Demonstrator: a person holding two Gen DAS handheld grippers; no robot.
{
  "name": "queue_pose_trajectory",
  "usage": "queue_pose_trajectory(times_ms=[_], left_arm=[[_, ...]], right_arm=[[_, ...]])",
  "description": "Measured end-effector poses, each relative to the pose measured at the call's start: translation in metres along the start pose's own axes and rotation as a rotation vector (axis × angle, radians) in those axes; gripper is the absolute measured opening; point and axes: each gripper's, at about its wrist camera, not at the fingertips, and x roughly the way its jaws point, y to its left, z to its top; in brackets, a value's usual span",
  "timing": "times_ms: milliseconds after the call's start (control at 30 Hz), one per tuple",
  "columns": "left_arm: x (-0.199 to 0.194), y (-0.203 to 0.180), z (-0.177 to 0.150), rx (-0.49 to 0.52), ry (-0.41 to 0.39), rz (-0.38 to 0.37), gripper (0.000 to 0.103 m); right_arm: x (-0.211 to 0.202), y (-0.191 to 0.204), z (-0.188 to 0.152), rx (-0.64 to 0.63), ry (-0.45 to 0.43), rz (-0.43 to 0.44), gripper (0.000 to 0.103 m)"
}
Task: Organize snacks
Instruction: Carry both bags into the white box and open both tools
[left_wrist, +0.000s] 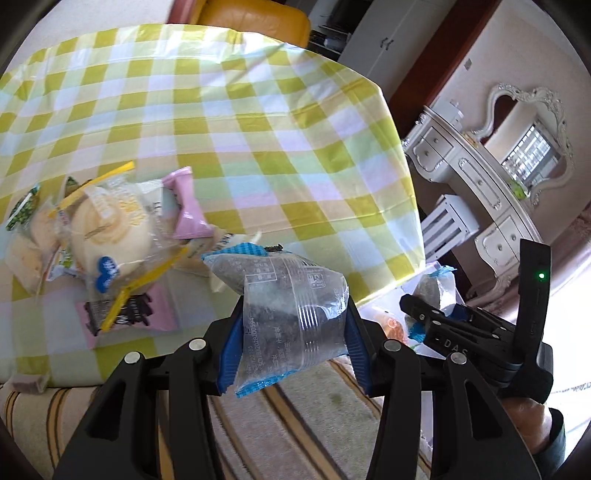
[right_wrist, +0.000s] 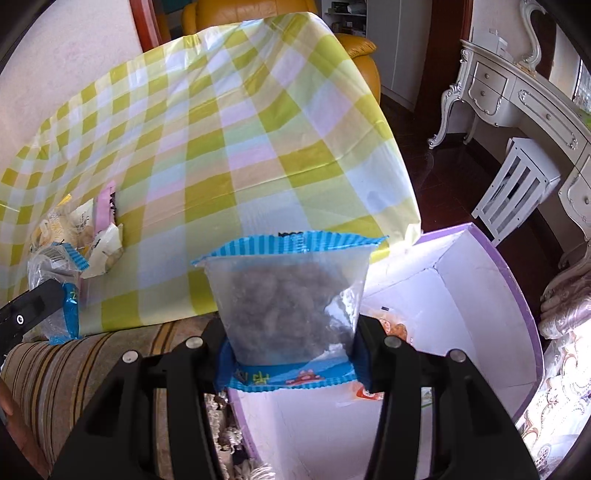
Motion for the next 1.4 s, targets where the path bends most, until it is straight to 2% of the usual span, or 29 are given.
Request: queue_pose_trajectory(times_ms=[367,633,733,800,867,1100,1300,1400], left_arm=[[0.066,-0.069,-0.005,0.140,0.176,-0.135,0.048],[0.088,-0.088,-0.003,0.155,0.226,-0.178,0.048],[0.090,-0.089,-0.003,0.147,0.231,-0.199,0.053],[0.088,-0.088,-0.002,0.139,0.220,-0.205,0.062],[0.086,-0.087,-0.002,0.139,0.213,-0.209,0.063],[0.073,-0.082,-0.002,0.135,0.170,-0.196,0.063],[0.056,-0.068,-0.001,0.121,0.117,-0.165,0.063],[0.045,-0.059,-0.001,0.116,0.087,-0.144,0.063]], right_arm=[[0.029,-0.045,-0.032,0.099,0.112,-0.063,0.051],[0.041,-0.053,-0.050,0.119,0.164,-0.071,0.052],[0.040,-0.055,-0.052,0.123,0.162,-0.080,0.062],[0.040,-0.056,-0.052,0.115,0.169,-0.125,0.069],[0.039,-0.058,-0.051,0.135,0.161,-0.097,0.077],[0.032,-0.055,-0.041,0.156,0.145,-0.106,0.077],[0.022,-0.041,-0.032,0.185,0.138,-0.056,0.077],[0.016,-0.024,-0.026,0.138,0.121,-0.053,0.077]])
